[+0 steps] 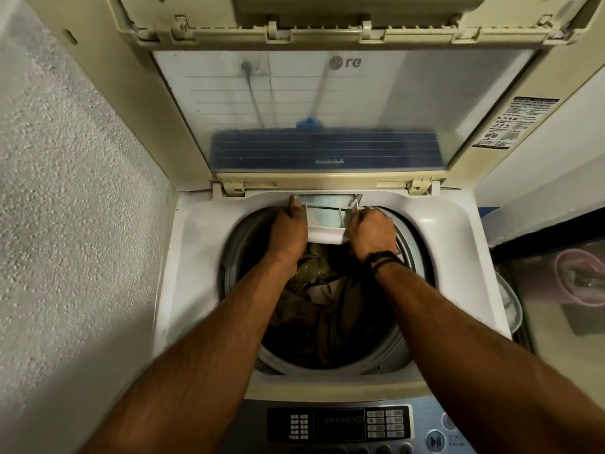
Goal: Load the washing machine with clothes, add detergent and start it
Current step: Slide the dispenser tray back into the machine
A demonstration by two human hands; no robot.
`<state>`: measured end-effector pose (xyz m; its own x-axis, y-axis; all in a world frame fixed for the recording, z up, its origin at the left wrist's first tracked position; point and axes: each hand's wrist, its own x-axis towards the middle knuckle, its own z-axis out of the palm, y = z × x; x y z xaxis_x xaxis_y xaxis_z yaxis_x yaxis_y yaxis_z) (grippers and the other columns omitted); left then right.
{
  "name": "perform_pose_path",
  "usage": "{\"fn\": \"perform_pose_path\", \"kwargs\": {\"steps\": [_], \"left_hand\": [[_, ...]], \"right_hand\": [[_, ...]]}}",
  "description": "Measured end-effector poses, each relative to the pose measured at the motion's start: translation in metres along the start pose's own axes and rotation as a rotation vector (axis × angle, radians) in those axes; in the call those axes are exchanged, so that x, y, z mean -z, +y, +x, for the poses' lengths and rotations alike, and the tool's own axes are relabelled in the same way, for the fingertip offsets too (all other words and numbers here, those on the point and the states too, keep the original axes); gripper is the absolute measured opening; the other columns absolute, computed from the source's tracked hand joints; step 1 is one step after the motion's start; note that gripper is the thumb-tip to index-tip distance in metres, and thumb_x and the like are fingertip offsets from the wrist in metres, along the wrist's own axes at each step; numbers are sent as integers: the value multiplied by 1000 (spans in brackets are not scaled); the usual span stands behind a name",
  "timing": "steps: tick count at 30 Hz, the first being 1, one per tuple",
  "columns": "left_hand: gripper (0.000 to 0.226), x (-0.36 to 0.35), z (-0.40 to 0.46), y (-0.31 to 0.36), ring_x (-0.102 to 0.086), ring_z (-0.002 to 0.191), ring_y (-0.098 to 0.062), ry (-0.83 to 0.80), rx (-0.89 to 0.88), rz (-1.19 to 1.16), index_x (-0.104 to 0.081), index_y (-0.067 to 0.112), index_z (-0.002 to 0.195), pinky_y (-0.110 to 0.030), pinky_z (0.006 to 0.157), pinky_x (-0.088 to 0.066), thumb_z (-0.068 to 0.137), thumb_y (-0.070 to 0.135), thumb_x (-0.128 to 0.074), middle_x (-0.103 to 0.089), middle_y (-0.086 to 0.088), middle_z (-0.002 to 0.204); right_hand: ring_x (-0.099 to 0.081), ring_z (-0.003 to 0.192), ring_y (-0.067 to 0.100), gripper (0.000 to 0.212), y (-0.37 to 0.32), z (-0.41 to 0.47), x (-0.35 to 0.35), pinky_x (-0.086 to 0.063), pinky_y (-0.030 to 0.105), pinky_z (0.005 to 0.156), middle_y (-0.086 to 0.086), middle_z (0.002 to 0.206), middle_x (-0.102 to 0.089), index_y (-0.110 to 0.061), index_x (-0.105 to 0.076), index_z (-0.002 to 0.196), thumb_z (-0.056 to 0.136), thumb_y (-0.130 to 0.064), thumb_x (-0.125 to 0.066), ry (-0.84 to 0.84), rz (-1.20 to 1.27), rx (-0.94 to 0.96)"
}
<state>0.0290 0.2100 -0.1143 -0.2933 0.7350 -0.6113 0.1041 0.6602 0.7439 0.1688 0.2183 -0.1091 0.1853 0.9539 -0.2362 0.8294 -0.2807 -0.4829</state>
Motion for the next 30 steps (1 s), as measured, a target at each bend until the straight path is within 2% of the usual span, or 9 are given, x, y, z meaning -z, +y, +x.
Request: {"fn": "perform_pose_path", "kwargs": {"steps": [3,7,12,14,17,20,23,26,30], "left_hand": [[50,0,0,-7,-58,112,-31,-27,-30,-91,-57,15,120,-43,96,-48,101,53,-31,-63,-13,120],[35,0,2,-11,-56,95,-13,-48,-40,-153,-51,30,122,-32,88,-47,102,51,-32,-56,16,96],[25,-2,-1,-11,-56,87,-6,-34,-87,-144,-50,31,109,-29,83,-48,104,47,-31,-55,20,90],[27,-3,-1,-11,-57,88,-10,-16,-112,-132,-52,29,106,-29,83,-48,104,46,-32,-58,14,91],[31,-4,-1,-12,-58,89,-13,3,-138,-137,-55,26,105,-29,79,-49,103,47,-32,-62,7,96],[34,-3,2,-16,-61,94,-15,-12,-130,-148,-57,25,109,-28,78,-49,102,49,-34,-66,0,107],[35,-4,4,-19,-62,103,-15,-8,-116,-171,-57,26,113,-32,88,-51,101,50,-35,-66,0,114],[38,-5,4,-18,-61,103,-14,-6,-117,-180,-57,25,118,-30,87,-49,101,51,-34,-64,0,116],[49,-11,1,-13,-59,98,-16,28,-98,-181,-53,17,129,-24,80,-46,102,51,-32,-61,-1,114]], "right_hand": [[-52,61,17,40,4,-9,-4,-31,13,52,5,72,-59,-4,-67,94,107,-30,-38,71,81,28],[-37,53,-2,36,7,-13,-6,-35,6,52,-8,60,-47,-4,-68,97,107,-27,-41,122,161,70],[-40,53,-2,35,6,-11,-9,-33,9,46,-12,60,-43,-7,-66,96,107,-27,-40,118,171,67],[-42,54,2,34,7,-9,-10,-31,11,50,-9,62,-46,-9,-65,95,107,-29,-40,105,130,57],[-48,57,14,35,7,-8,-11,-40,28,59,-2,68,-52,-8,-64,94,106,-30,-40,110,95,73],[-38,53,1,34,6,-12,-8,-30,13,50,-8,63,-45,-8,-65,94,106,-27,-40,137,91,127],[-35,54,-4,34,7,-14,-5,-35,7,51,-9,64,-44,-7,-66,95,106,-26,-40,144,101,142],[-36,54,-3,36,7,-11,-5,-34,7,52,-4,69,-50,-6,-66,97,107,-27,-39,140,101,134],[-47,63,17,42,0,3,4,-34,23,62,2,73,-55,-5,-67,94,107,-33,-39,123,70,81]]}}
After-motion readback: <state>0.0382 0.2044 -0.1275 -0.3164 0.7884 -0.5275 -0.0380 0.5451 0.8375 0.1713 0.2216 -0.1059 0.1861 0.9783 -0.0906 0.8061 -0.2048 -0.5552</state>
